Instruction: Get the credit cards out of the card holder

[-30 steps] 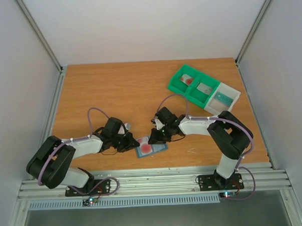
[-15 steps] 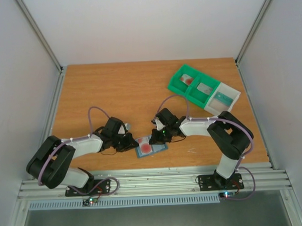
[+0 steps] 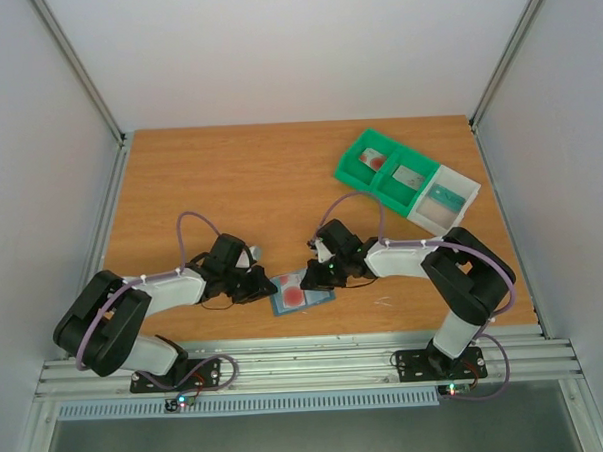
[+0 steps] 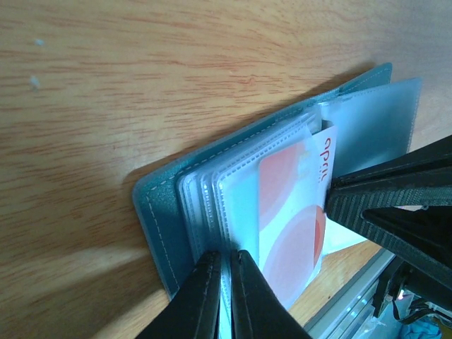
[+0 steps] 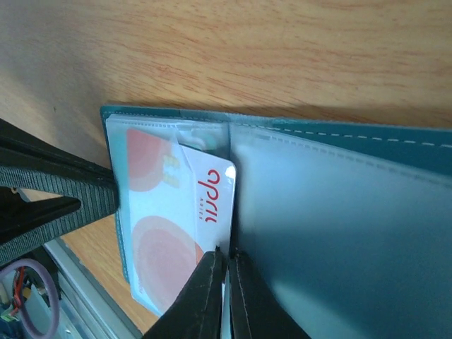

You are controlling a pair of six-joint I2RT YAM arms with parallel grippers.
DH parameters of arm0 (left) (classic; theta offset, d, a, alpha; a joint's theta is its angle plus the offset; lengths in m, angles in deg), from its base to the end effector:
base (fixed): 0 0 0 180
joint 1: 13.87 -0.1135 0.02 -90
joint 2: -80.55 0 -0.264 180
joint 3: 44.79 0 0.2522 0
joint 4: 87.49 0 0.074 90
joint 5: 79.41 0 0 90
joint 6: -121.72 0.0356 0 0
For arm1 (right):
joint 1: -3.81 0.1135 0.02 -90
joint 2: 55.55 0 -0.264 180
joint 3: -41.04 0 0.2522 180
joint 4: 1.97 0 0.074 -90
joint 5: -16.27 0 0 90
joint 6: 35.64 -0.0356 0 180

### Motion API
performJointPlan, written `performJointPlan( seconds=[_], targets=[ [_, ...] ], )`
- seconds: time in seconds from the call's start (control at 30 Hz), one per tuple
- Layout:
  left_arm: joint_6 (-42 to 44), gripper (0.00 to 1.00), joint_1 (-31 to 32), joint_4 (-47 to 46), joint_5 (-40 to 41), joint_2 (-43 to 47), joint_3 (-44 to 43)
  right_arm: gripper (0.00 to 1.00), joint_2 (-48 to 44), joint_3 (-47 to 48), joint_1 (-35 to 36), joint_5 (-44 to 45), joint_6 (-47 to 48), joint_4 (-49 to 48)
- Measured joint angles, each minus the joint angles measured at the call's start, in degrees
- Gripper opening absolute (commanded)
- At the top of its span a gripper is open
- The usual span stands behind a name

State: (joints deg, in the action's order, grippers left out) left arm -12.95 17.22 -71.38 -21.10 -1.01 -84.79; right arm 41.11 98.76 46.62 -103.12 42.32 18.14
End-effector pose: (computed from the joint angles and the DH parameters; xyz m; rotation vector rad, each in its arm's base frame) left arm 0.1837 -0.1326 0.1192 -0.1028 2.8208 -1.1309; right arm 0.2088 0.2172 0.1271 -0.9152 2.5792 0.9835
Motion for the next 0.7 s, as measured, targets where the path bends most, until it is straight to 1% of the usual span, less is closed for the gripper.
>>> performJointPlan(
  seconds=[0.07, 0.33, 0.53, 0.7],
  targets=[
    [0.15, 0.08, 0.0, -0.04, 0.0, -0.04, 0.0, 0.13, 0.02, -0.09, -0.04, -0.09, -0.55, -0.31],
    [0.2, 0.07, 0.0, -0.2, -0.13, -0.24, 0.0, 0.13, 0.9, -0.26, -0.07, -0.9, -2.16, -2.78],
    [0.2, 0.07, -0.02, -0.35, -0.28, -0.44, -0.02, 0.02, 1.62, -1.14, -0.22, -1.57, -3.63, -5.11],
    [0.2, 0.07, -0.02, -0.39, -0.35, -0.46, 0.0, 0.01, 0.13, -1.99, -0.44, -1.09, -4.44, -5.81]
  ],
)
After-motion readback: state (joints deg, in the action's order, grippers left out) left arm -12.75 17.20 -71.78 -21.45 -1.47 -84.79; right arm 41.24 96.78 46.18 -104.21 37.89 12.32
